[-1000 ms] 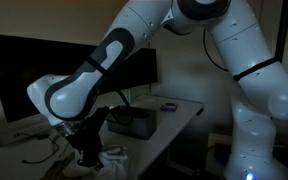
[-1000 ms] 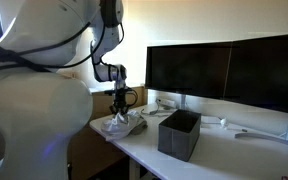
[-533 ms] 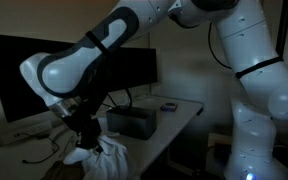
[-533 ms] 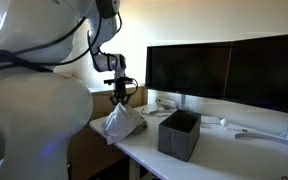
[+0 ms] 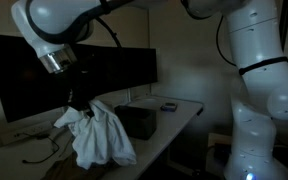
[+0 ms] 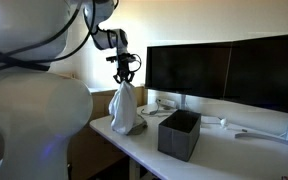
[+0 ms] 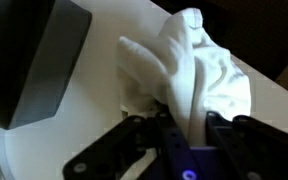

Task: Put the clothes on the table into the grey box

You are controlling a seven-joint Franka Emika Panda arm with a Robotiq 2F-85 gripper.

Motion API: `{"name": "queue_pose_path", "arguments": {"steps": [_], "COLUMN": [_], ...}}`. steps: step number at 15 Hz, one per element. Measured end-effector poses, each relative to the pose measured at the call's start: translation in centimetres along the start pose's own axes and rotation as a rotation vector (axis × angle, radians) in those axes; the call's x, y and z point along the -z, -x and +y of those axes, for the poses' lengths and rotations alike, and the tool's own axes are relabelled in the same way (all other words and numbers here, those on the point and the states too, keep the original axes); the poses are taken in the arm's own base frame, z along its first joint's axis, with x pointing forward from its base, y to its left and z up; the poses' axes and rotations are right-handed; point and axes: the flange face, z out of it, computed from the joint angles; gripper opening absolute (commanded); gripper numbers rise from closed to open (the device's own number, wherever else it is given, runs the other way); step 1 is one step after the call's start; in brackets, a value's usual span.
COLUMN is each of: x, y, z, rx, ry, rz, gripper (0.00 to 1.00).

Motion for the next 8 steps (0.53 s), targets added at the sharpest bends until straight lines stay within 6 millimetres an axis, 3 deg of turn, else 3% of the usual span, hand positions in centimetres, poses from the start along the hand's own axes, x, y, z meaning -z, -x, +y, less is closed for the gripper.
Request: {"name": "queue_pose_path", "arguments": {"steps": [8], "x": [8.5], "y": [2.7], "z": [6.4], "rx": [-0.091], "ry": [0.011], "rz": [0.079], "gripper": [0.13]}}
